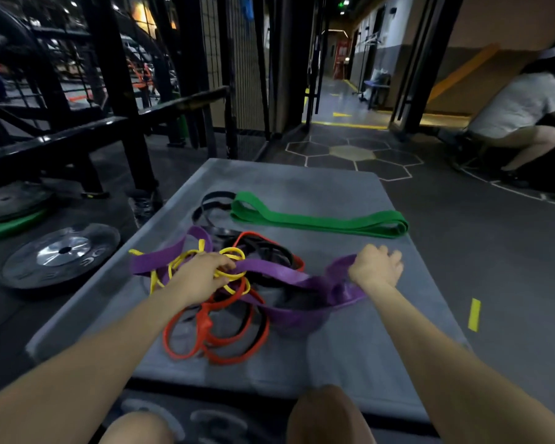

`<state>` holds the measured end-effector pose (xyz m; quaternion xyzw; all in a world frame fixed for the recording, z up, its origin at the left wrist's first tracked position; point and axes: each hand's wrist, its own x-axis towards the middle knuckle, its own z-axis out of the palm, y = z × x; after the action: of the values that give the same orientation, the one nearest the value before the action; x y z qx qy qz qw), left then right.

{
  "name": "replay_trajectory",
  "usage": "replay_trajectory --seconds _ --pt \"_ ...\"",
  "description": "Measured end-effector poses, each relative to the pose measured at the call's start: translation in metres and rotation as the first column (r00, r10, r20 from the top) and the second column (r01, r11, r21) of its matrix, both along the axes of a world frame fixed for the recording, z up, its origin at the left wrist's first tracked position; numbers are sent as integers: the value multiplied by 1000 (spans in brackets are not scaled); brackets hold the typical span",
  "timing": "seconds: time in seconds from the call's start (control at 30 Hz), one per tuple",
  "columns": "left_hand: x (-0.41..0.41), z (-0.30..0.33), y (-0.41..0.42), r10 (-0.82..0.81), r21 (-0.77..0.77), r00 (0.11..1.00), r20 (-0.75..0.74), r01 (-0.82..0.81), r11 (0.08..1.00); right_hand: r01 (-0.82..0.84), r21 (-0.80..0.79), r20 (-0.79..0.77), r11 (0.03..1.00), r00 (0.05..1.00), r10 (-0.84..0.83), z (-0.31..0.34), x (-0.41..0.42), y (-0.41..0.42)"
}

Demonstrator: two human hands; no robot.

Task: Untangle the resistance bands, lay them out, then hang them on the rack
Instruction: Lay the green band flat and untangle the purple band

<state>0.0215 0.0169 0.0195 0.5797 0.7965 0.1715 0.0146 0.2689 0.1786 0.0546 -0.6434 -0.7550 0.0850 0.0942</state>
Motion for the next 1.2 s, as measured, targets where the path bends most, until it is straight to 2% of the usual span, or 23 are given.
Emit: replay_trajectory --seconds 0.07,0.1,0.17,0.23,0.3,0.33,0.4,0.53,0.67,0.73,0.83,0.93,1.03,1.13,1.2 --pt "0 -2 -3 -6 10 1000 0 6 1000 -188 93 125 978 977 176 2 -12 -9" --pt "0 -2 -3 -7 12 1000 3 7 1000 -293 84 201 952 941 272 5 -18 -13" --pt "1 -3 -3 -9 14 1000 28 9 1000 -454 -62 282 889 846 452 9 -30 -22" --pt "1 -4 -3 -13 10 999 46 13 1000 -544 -167 175 822 804 568 11 -44 -28" --pt "1 -7 -5 -26 23 999 48 25 999 -597 -51 -48 800 802 595 12 -58 -35" --pt "0 -6 -6 -30 40 999 39 28 999 -615 28 -109 788 782 614 10 -65 -37" --pt "-1 -6 -12 -28 46 999 -26 30 999 -680 46 -138 731 721 679 -1 -78 -43" --pt "-2 -8 -26 -40 27 958 -283 49 998 -807 -127 -53 577 587 808 -29 -102 -57" --pt "-10 -11 -35 -27 22 868 -496 43 999 -797 -110 183 595 572 800 -40 -110 -70" --pt "-13 -9 -38 -45 -31 830 -556 34 999 -772 -55 211 633 610 764 -37 -111 -70" --pt "-19 -5 -44 -73 -87 789 -610 25 996 -754 6 175 657 648 742 -27 -112 -63" --pt "-27 4 -46 -38 0 730 -682 52 999 -741 93 102 665 672 734 -13 -112 -58" --pt "-33 19 -47 30 69 722 -691 25 997 -682 225 4 696 715 699 3 -116 -53" --pt "-43 33 -50 73 99 709 -701 -5 995 -587 330 -84 740 762 642 18 -115 -43" --pt "-55 39 -57 151 133 712 -686 -82 988 -485 356 -185 799 801 569 26 -105 -32"
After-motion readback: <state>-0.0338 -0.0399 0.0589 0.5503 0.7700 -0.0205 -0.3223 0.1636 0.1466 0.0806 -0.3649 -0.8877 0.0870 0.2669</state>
